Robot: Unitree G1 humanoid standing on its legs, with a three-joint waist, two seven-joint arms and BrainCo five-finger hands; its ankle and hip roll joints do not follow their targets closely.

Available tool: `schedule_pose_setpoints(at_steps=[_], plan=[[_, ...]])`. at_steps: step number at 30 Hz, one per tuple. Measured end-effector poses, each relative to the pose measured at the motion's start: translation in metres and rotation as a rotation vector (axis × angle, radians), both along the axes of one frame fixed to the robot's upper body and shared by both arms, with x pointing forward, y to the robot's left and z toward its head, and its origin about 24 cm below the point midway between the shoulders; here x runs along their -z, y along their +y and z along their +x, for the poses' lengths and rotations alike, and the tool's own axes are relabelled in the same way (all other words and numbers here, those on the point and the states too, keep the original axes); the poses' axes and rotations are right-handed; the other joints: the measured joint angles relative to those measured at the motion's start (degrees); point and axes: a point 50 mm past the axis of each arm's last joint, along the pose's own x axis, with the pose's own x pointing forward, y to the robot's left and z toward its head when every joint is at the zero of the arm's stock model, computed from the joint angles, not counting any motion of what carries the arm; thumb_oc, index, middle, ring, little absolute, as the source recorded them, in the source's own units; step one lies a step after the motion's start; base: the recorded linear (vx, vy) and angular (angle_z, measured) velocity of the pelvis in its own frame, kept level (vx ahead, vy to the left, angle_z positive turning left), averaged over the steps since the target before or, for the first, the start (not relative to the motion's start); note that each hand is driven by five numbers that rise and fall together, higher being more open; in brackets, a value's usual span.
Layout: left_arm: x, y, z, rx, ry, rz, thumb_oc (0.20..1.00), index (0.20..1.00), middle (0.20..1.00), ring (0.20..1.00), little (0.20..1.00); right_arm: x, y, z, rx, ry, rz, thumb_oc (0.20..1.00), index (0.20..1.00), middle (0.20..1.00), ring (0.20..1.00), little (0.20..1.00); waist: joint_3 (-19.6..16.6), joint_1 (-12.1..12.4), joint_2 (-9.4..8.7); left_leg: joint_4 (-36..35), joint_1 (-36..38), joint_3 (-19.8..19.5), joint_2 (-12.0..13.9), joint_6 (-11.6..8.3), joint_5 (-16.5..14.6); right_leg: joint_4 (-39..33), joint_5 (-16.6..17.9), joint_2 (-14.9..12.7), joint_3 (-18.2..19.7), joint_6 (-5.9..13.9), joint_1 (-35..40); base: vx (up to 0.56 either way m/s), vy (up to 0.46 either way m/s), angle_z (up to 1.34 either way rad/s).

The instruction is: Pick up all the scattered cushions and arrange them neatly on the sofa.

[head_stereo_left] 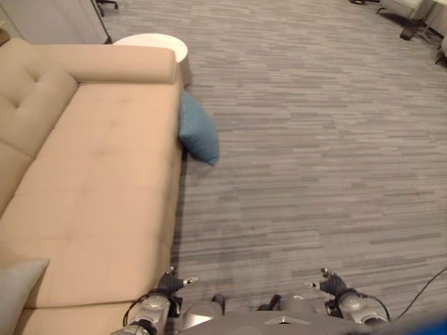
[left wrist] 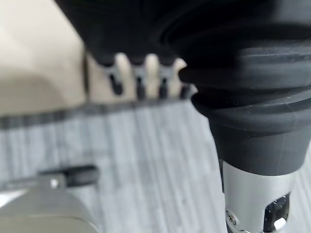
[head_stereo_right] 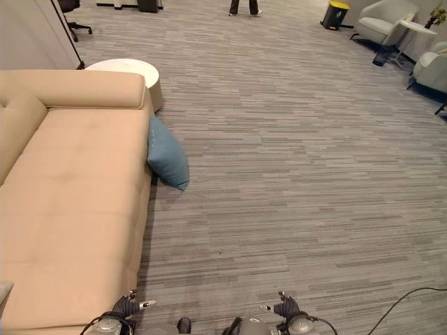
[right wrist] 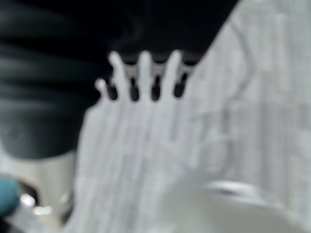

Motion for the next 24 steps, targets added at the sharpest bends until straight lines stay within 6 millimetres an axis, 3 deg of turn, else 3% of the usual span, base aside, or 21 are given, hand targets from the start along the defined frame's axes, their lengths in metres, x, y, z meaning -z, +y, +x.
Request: schedule_pose_setpoints(at_steps=[2, 4, 5, 6, 7, 8, 9, 11, 12, 14, 15, 16, 18, 20, 21, 22, 23, 24], plan=[[-0.001, 0.0, 0.002, -0.003, -0.006, 0.001, 1.0, 1.0, 1.0, 1.0, 1.0, 0.0, 0.0, -0.001, 0.0, -0.001, 0.001, 1.0, 1.0, 1.0, 1.0, 1.0, -0.1, -0.2, -0.08, 0.0, 0.8, -0.5, 0.5, -0.45, -1.1, -7.7, 4.5, -0.8, 0.5, 0.21, -1.2, 0.38, -0.1, 0.24], [0.0, 0.005, -0.002, -0.023, -0.001, 0.007, 1.0, 1.0, 1.0, 1.0, 1.0, 0.003, 0.004, -0.004, -0.001, 0.017, 0.008, 1.0, 1.0, 1.0, 1.0, 1.0, -0.4, -1.3, -0.66, 0.2, 2.7, -2.0, 1.3, -1.58, -2.7, -14.2, 10.7, 0.1, 2.8, -0.08, -0.9, 0.41, -0.133, 0.48], [0.001, 0.005, -0.007, -0.031, 0.011, 0.004, 1.0, 1.0, 1.0, 1.0, 1.0, 0.004, 0.006, -0.006, 0.0, 0.027, 0.011, 1.0, 1.0, 1.0, 1.0, 1.0, -0.8, -1.8, -0.79, 0.1, 4.5, -3.2, 2.2, -2.64, -3.7, -14.4, 13.8, 1.1, 3.0, -1.89, 0.8, 0.37, -0.166, 0.48], [0.003, 0.003, -0.012, -0.035, 0.023, -0.001, 1.0, 1.0, 1.0, 1.0, 1.0, 0.006, 0.005, -0.01, 0.004, 0.042, 0.01, 1.0, 1.0, 1.0, 1.0, 1.0, -1.2, -2.1, 0.08, 0.4, 5.7, -3.9, 3.4, -3.2, -4.1, -15.0, 13.9, 2.4, 2.8, -4.36, 2.6, 0.32, -0.299, 0.37], [0.005, 0.001, -0.019, -0.044, 0.036, -0.01, 1.0, 1.0, 1.0, 1.0, 1.0, 0.007, 0.005, -0.014, 0.011, 0.052, 0.011, 1.0, 1.0, 1.0, 1.0, 1.0, -1.5, -1.6, 0.58, 2.6, 5.8, -4.6, 4.1, -3.44, -4.2, -15.9, 12.9, 3.5, 2.3, -5.24, 4.4, 0.17, -0.235, 0.3], [0.007, -0.001, -0.022, -0.056, 0.042, -0.022, 1.0, 1.0, 1.0, 1.0, 1.0, 0.008, 0.006, -0.018, 0.024, 0.058, 0.017, 1.0, 1.0, 1.0, 1.0, 1.0, -2.5, -1.1, -0.7, 16.4, -0.2, -5.7, 4.2, -5.09, -4.4, -20.4, 12.7, 4.4, 1.1, -5.57, 8.7, 0.11, -0.278, 0.3], [0.005, 0.0, -0.019, -0.053, 0.032, -0.019, 1.0, 1.0, 1.0, 1.0, 1.0, 0.009, 0.004, -0.02, 0.03, 0.056, 0.014, 1.0, 1.0, 1.0, 1.0, 1.0, -2.9, -0.7, -2.07, 29.0, -7.0, -5.3, 3.5, -7.04, -3.6, -22.9, 13.7, 4.3, 0.4, -7.71, 10.2, 0.1, -0.181, 0.12], [0.005, 0.003, -0.02, -0.054, 0.033, -0.011, 1.0, 1.0, 1.0, 1.0, 1.0, 0.008, 0.0, -0.019, 0.033, 0.051, -0.002, 1.0, 1.0, 1.0, 1.0, 1.0, -3.0, 1.1, -2.51, 39.8, -13.2, -5.4, 3.3, -8.37, -2.3, -24.3, 13.3, 6.0, 1.0, -10.98, 11.5, 0.22, -0.187, -0.22], [0.004, -0.001, -0.015, -0.041, 0.021, -0.017, 1.0, 1.0, 1.0, 1.0, 1.0, 0.005, -0.003, -0.013, 0.042, 0.031, -0.018, 1.0, 1.0, 1.0, 1.0, 1.0, -2.4, 1.7, -2.43, 42.8, -18.0, -5.7, 2.7, -7.86, -3.2, -26.7, 11.7, 7.6, 1.6, -12.85, 13.8, 0.3, -0.082, -0.18], [0.002, 0.002, -0.009, -0.042, 0.001, -0.012, 1.0, 1.0, 1.0, 1.0, 1.0, 0.005, 0.001, -0.01, 0.042, 0.03, -0.012, 1.0, 1.0, 1.0, 1.0, 1.0, -1.0, 2.1, -3.3, 38.3, -19.2, -4.5, 1.7, -7.93, -2.9, -27.4, 12.0, 7.7, 1.3, -12.64, 15.5, 0.38, -0.034, -0.09], [-0.001, 0.004, -0.002, -0.035, -0.021, -0.008, 1.0, 1.0, 1.0, 1.0, 1.0, 0.004, 0.005, -0.005, 0.033, 0.02, -0.004, 1.0, 1.0, 1.0, 1.0, 1.0, -0.4, 2.5, -3.61, 27.6, -21.0, -2.8, 0.8, -7.84, -2.5, -27.8, 9.3, 8.3, 0.8, -11.9, 17.2, 0.35, 0.004, 0.04], [-0.001, 0.003, 0.0, -0.025, -0.027, -0.008, 1.0, 1.0, 1.0, 1.0, 1.0, 0.005, 0.004, -0.007, 0.026, 0.027, -0.008, 1.0, 1.0, 1.0, 1.0, 1.0, -0.2, 2.1, -3.75, 17.9, -20.4, -2.7, 0.2, -7.8, -0.7, -27.7, 8.9, 8.6, 0.0, -11.88, 17.9, 0.38, 0.046, 0.08], [-0.002, 0.001, 0.004, -0.022, -0.037, -0.013, 1.0, 1.0, 1.0, 1.0, 1.0, 0.004, 0.002, -0.006, 0.027, 0.022, -0.014, 1.0, 1.0, 1.0, 1.0, 1.0, 0.2, 2.4, -2.78, 12.2, -21.3, -2.9, 0.2, -7.63, 4.3, -27.7, 7.8, 10.1, -0.1, -10.7, 20.1, 0.42, 0.064, -0.1], [0.001, 0.0, -0.005, -0.03, -0.012, -0.015, 1.0, 1.0, 1.0, 1.0, 1.0, 0.006, 0.001, -0.012, 0.031, 0.046, -0.021, 1.0, 1.0, 1.0, 1.0, 1.0, -0.3, 1.6, -2.11, 3.1, -19.9, -3.2, -0.4, -8.05, 6.8, -27.7, 4.7, 10.8, 0.5, -9.35, 22.3, 0.23, 0.057, -0.11], [0.002, -0.001, -0.008, -0.028, -0.004, -0.018, 1.0, 1.0, 1.0, 1.0, 1.0, 0.007, -0.001, -0.014, 0.036, 0.052, -0.025, 1.0, 1.0, 1.0, 1.0, 1.0, -0.2, 1.8, -1.58, 2.5, -19.4, -2.9, -0.2, -7.84, 8.4, -27.6, 4.1, 11.3, 1.0, -9.38, 23.3, 0.34, 0.093, -0.41], [0.005, -0.004, -0.016, -0.036, 0.017, -0.025, 1.0, 1.0, 1.0, 1.0, 1.0, 0.008, -0.004, -0.018, 0.039, 0.064, -0.034, 1.0, 1.0, 1.0, 1.0, 1.0, -1.3, 2.5, 0.12, 3.5, -18.6, -2.9, 0.9, -6.38, 12.9, -27.6, 2.5, 12.4, 2.5, -8.11, 24.8, 0.32, 0.108, -0.53], [0.005, 0.0, -0.018, -0.038, 0.023, -0.016, 1.0, 1.0, 1.0, 1.0, 1.0, 0.009, 0.0, -0.019, 0.04, 0.074, -0.023, 1.0, 1.0, 1.0, 1.0, 1.0, -1.5, 2.9, -1.2, 3.2, -17.5, -2.3, 0.0, -4.02, 11.9, -27.3, 1.6, 11.1, 3.2, -7.26, 25.1, 0.21, 0.074, -0.68], [0.005, 0.003, -0.022, -0.041, 0.03, -0.008, 1.0, 1.0, 1.0, 1.0, 1.0, 0.011, 0.004, -0.022, 0.037, 0.084, -0.012, 1.0, 1.0, 1.0, 1.0, 1.0, -2.0, 3.5, -2.17, 2.1, -16.3, -0.8, -0.5, -3.64, 11.6, -25.4, 0.7, 9.7, 3.9, -5.65, 24.3, 0.32, 0.164, -0.42]])
